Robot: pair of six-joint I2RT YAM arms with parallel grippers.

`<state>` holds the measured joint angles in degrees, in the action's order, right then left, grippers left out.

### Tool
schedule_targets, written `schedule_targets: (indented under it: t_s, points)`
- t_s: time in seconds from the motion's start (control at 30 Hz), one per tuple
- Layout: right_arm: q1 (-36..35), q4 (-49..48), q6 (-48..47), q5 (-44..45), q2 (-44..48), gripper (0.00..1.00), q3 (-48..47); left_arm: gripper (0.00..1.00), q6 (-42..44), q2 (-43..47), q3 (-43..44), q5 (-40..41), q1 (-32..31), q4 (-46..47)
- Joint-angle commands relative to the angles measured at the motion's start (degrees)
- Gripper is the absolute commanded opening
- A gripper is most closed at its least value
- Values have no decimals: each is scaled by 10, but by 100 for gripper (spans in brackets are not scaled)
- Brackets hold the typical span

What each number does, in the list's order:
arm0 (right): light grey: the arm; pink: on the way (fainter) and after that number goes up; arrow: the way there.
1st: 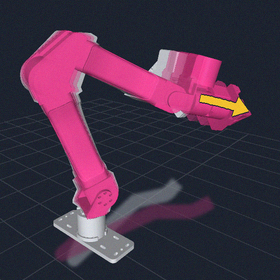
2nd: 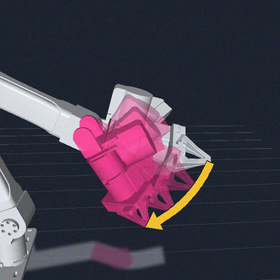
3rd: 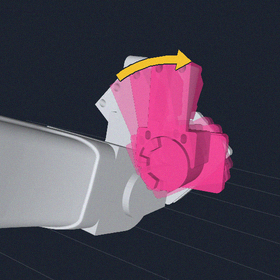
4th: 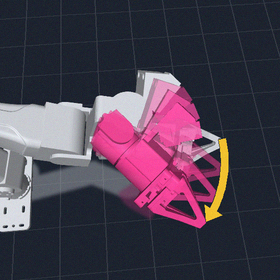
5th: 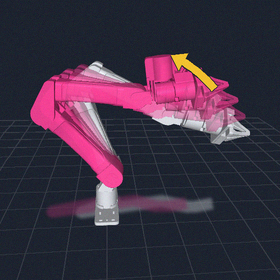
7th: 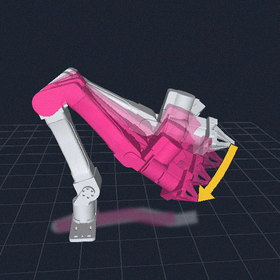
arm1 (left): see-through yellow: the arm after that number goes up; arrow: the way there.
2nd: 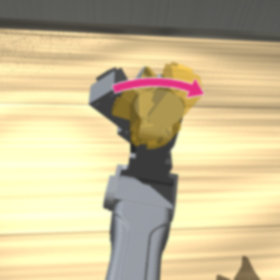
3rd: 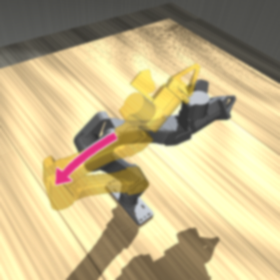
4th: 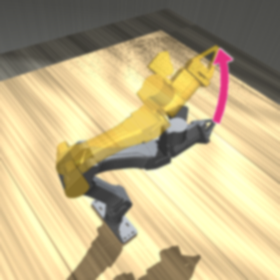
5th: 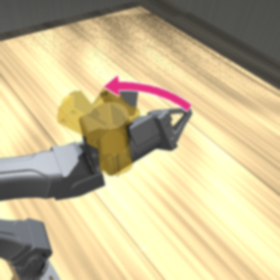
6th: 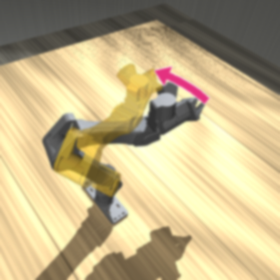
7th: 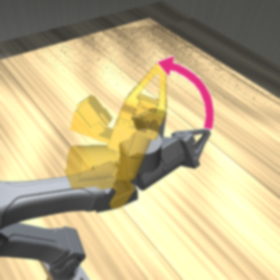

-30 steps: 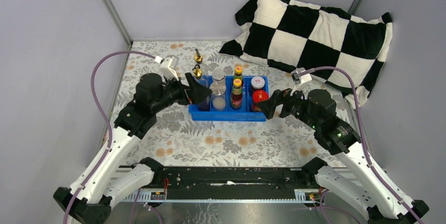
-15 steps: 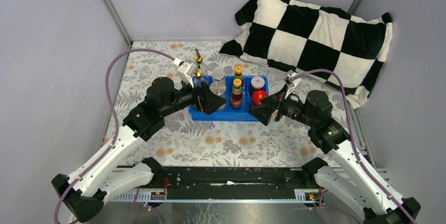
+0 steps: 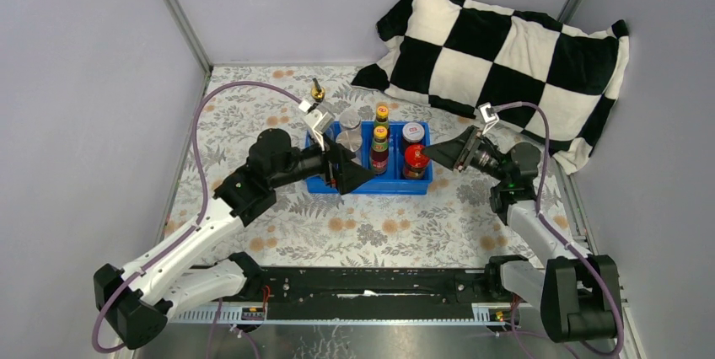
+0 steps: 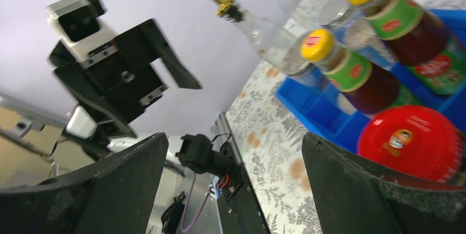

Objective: Organize the condiment bottles
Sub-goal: Move the storage box to the center of the board.

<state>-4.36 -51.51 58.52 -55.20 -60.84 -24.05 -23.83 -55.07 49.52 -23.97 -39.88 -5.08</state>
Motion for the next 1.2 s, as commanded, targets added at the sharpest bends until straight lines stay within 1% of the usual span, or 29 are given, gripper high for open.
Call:
schedule_targets:
  t_s: [0.0,0.1,0.13,0.2,0.33,0.43,0.6,0.8,0.87,1.07,1.17]
  points:
    - [1,-123,54,-65,29,100,-21,99,15,-3,-14,-39,-5,78]
    - [1,30,-41,-51,77,100,-48,99,12,-7,-19,-48,-5,86]
    - [1,55,-51,-47,89,100,-52,99,8,-6,-25,-56,-5,100]
    - [1,66,-55,-47,100,100,-55,99,-5,-8,-29,-69,-1,120]
    - [1,79,-51,-45,105,100,-56,99,-57,-35,-21,-159,22,177]
    - [1,79,-39,-45,114,100,-54,99,-60,-36,-7,-170,23,173]
    - [0,91,-34,-40,136,100,-51,99,-50,-15,-7,-162,31,155]
    - [0,103,-36,-39,134,100,-52,99,-36,-7,-18,-148,60,129]
    - [0,126,-45,-32,145,100,-55,99,-36,2,-26,-129,66,118]
    - [0,258,-107,5,203,100,-67,99,-36,27,-35,-62,67,67]
    - [0,278,-112,13,215,99,-74,99,-42,33,-28,-53,67,62]
